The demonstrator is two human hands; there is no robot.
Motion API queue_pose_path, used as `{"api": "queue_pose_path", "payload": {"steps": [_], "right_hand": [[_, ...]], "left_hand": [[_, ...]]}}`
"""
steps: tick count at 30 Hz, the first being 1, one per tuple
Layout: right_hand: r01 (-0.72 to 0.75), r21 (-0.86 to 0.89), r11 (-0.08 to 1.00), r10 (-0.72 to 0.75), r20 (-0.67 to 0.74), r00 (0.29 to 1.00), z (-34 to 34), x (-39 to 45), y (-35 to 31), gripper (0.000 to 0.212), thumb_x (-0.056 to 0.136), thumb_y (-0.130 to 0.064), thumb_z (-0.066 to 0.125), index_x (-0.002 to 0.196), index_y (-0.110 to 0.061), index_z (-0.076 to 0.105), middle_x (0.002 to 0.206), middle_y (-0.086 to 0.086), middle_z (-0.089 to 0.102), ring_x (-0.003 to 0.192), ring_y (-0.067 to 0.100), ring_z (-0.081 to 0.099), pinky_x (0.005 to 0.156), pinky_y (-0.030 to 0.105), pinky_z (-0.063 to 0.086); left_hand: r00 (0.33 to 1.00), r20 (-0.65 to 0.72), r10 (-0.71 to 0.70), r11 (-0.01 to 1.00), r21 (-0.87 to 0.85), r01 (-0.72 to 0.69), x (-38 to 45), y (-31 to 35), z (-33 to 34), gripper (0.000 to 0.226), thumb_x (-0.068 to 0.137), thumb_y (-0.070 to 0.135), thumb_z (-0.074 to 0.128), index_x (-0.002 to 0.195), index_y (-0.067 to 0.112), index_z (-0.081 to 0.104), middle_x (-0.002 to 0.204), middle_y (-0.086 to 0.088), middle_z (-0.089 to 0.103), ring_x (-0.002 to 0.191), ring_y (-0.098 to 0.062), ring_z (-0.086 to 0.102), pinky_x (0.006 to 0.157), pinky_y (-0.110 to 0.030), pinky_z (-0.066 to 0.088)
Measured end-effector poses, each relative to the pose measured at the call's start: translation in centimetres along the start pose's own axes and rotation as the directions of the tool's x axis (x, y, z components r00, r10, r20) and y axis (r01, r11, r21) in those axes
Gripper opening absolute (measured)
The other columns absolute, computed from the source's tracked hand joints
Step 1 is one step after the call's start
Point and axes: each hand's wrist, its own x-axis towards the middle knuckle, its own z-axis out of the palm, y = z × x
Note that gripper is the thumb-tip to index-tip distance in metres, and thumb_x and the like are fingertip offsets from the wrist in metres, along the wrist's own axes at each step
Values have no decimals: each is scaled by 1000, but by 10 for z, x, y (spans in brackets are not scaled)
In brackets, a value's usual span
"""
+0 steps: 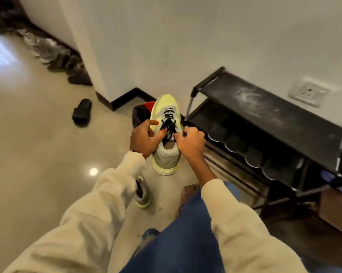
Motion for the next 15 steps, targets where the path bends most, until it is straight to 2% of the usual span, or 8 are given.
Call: {"api": "queue_pose_path", "payload": {"steps": [3, 5, 7, 9, 12, 15], "right_hand": [[24, -75, 997, -14, 138, 990, 68, 15, -3, 27, 84, -29, 63, 89, -2, 66, 88, 16, 66, 84, 32, 62, 66, 34, 46], [34, -116, 993, -2, 264, 965, 111, 21, 0, 27, 87, -27, 61, 91, -1, 65, 92, 18, 66, 87, 33, 60, 67, 34, 42], [49, -154, 987, 15, 387, 922, 150, 24, 10, 26, 90, -25, 59, 94, -1, 65, 97, 18, 66, 91, 33, 60, 66, 30, 36], [62, -200, 978, 44, 484, 874, 190, 25, 22, 27, 91, -26, 58, 101, -1, 64, 103, 18, 66, 94, 34, 60, 67, 27, 35], [83, -241, 967, 82, 601, 795, 243, 19, 46, 31, 93, -26, 57, 113, -2, 61, 110, 17, 65, 97, 32, 61, 71, 27, 40], [-26, -219, 975, 173, 688, 705, 289, 6, 74, 40, 90, -28, 62, 123, -6, 56, 117, 14, 62, 107, 30, 58, 86, 32, 47]], "left_hand": [[994, -34, -107, 989, 99, 110, 10, -60, -16, 41, 83, 37, 70, 116, 14, 63, 78, 1, 55, 71, -19, 56, 67, -26, 43], [973, -20, -228, 963, 141, 228, 13, -103, -20, 50, 81, 44, 70, 121, 17, 60, 80, 0, 56, 71, -23, 60, 66, -33, 52], [925, 16, -380, 912, 176, 371, 11, -146, -19, 64, 73, 54, 70, 126, 21, 54, 84, -4, 62, 75, -29, 65, 67, -42, 57], [868, 30, -496, 851, 214, 479, 7, -192, -12, 73, 66, 58, 64, 130, 23, 50, 95, -9, 68, 82, -32, 66, 69, -45, 58], [791, 18, -611, 750, 333, 572, -4, -246, -1, 58, 80, 38, 62, 132, 15, 50, 111, -17, 63, 96, -38, 60, 83, -40, 52], [719, -13, -695, 621, 492, 609, -13, -290, 14, 39, 95, 22, 50, 131, 7, 49, 114, -22, 54, 101, -41, 55, 84, -42, 45]]}}
